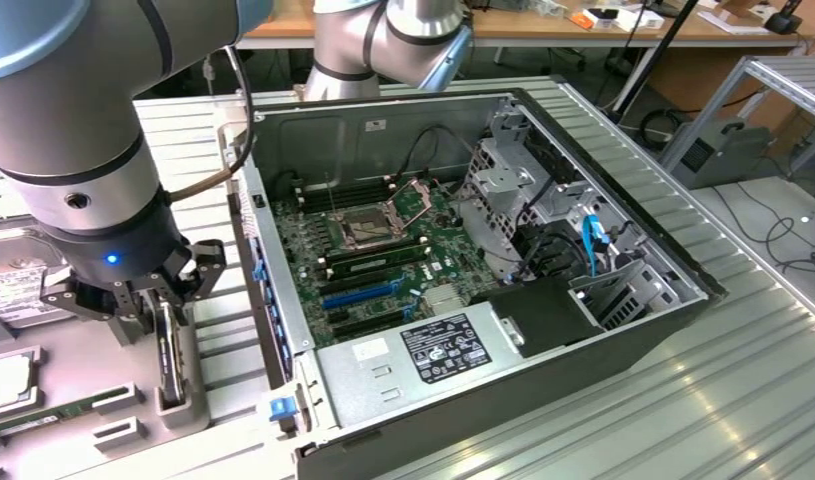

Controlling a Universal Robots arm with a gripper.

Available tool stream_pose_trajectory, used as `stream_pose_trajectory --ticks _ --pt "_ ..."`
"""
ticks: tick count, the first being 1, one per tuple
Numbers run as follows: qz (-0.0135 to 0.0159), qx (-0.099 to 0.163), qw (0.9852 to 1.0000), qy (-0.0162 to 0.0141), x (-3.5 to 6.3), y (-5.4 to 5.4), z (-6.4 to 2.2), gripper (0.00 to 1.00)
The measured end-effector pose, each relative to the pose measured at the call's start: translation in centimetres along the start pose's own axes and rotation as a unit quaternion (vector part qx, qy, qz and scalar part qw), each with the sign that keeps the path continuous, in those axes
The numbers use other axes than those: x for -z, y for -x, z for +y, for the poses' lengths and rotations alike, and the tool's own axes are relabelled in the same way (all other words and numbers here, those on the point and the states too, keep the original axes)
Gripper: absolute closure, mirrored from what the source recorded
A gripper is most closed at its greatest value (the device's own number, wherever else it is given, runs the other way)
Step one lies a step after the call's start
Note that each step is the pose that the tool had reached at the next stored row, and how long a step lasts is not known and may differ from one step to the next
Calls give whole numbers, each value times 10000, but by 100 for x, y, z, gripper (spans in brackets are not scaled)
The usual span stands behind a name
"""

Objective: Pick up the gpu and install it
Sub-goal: 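Pick up the gpu and move the gpu toward the slot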

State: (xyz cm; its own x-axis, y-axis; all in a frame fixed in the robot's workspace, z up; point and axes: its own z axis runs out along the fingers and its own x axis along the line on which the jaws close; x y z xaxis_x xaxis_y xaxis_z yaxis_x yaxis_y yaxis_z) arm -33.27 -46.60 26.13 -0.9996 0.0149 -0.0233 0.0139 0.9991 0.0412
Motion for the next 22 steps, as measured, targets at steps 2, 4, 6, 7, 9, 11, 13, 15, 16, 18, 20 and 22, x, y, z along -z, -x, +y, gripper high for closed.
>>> stream_pose_trajectory --ticks 2,4,6,7,9,11,13,15,16,18,20,22 --pt "1 1 10000 -1 -11 0 2 64" --pt "1 2 10000 -1 -25 0 5 64" --pt "1 4 10000 0 -42 -2 9 64" --pt "2 6 10000 -1 -53 -4 9 64" --pt "1 10 10000 0 -71 -8 8 64" --pt "1 13 10000 0 -82 -10 8 64" --pt "2 15 10000 -1 -92 -11 7 64" --pt "1 16 10000 0 -110 -14 6 64" --pt "2 16 10000 -1 -119 -15 6 64" --pt "1 16 10000 0 -134 -16 6 64" --pt "2 16 10000 -1 -137 -16 5 64" --pt "1 16 10000 0 -139 -16 5 64"
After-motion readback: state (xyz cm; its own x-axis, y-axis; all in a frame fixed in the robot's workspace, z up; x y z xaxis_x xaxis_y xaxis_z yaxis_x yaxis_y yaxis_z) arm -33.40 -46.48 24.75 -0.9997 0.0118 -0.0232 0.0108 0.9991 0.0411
